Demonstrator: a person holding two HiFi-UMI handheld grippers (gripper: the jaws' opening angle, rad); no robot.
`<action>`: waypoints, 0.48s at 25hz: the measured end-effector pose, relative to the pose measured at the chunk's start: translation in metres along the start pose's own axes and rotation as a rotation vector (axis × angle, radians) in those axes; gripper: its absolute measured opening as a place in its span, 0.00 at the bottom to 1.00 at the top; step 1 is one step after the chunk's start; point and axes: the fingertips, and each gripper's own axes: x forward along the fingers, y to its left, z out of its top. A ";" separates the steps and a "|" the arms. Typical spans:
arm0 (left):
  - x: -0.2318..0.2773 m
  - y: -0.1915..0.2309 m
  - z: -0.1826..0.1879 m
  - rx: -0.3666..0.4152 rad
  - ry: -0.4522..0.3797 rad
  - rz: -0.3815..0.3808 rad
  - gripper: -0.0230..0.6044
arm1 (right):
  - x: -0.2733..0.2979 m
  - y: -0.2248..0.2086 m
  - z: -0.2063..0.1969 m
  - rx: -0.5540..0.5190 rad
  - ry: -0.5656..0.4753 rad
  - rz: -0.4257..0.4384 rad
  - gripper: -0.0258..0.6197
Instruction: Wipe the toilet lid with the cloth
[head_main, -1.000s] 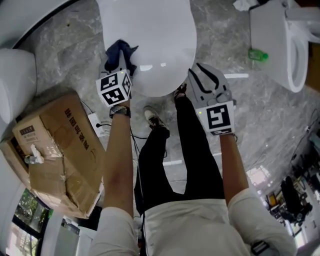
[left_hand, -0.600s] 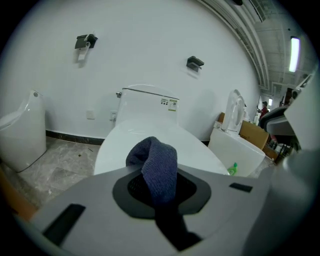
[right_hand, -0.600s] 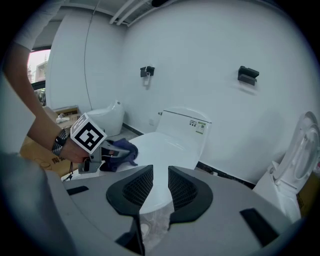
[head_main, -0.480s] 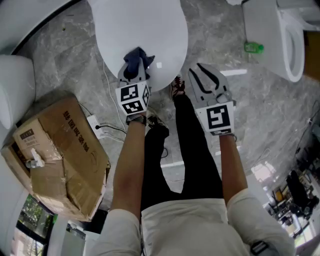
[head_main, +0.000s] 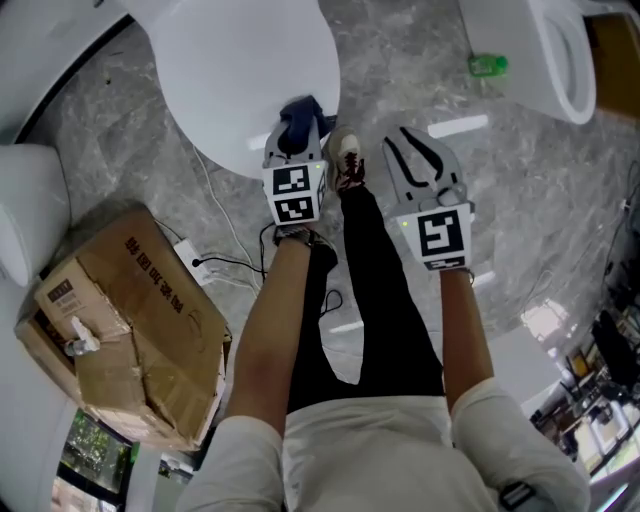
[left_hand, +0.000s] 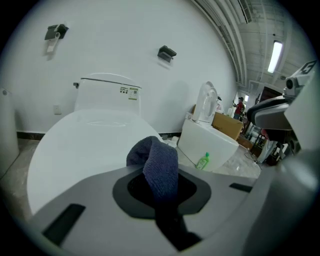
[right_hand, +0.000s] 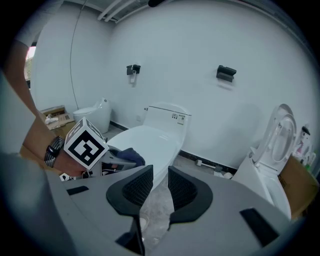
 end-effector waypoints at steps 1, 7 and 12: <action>0.002 -0.008 -0.002 0.003 0.009 -0.019 0.10 | -0.004 -0.002 -0.002 0.007 0.004 -0.011 0.21; 0.003 -0.043 -0.006 0.063 0.047 -0.134 0.10 | -0.028 -0.015 0.003 0.039 0.002 -0.067 0.20; -0.022 -0.068 0.036 0.113 -0.005 -0.216 0.11 | -0.054 -0.032 0.030 0.076 -0.029 -0.096 0.19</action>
